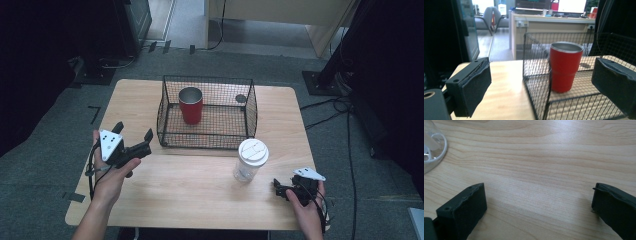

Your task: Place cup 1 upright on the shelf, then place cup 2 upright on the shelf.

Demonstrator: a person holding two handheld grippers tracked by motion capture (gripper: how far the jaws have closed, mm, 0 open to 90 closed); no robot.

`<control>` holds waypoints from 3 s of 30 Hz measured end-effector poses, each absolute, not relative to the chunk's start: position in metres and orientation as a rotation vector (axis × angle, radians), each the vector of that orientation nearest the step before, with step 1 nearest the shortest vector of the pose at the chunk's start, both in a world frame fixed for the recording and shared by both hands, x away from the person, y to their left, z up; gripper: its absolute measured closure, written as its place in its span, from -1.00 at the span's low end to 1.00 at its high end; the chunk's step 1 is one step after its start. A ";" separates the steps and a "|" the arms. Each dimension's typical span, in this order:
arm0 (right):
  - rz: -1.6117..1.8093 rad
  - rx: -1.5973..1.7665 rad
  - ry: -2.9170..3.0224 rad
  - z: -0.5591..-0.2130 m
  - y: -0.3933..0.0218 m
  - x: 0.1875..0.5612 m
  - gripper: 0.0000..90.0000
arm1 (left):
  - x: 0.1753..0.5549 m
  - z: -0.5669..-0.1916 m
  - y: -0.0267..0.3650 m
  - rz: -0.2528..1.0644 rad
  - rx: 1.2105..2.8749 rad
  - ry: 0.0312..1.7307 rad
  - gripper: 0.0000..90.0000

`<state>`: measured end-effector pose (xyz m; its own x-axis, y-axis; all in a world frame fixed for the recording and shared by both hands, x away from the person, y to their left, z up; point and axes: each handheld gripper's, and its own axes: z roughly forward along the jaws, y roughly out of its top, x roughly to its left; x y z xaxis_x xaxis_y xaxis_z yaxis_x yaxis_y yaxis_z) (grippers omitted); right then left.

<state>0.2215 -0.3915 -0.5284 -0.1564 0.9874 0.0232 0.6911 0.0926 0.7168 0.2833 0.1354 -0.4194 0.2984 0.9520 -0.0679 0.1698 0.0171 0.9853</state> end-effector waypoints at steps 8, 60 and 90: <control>0.827 1.643 1.904 -0.528 -0.391 0.221 -1.00 | 0.268 -0.439 0.153 0.842 1.442 1.156 -0.93; 0.892 1.598 1.920 -0.526 -0.381 0.211 -1.00 | 0.233 -0.514 0.222 0.685 1.696 1.426 -0.93; 1.211 1.342 1.982 -0.482 -0.325 0.193 -0.97 | 0.244 -0.520 0.216 0.645 1.925 1.560 -0.96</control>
<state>0.1927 -0.3252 -0.4818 -0.4217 0.9011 0.1014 0.5010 0.1383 0.8543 0.2437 0.2159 -0.5200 0.2021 0.9793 0.0131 0.7025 -0.1543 0.6948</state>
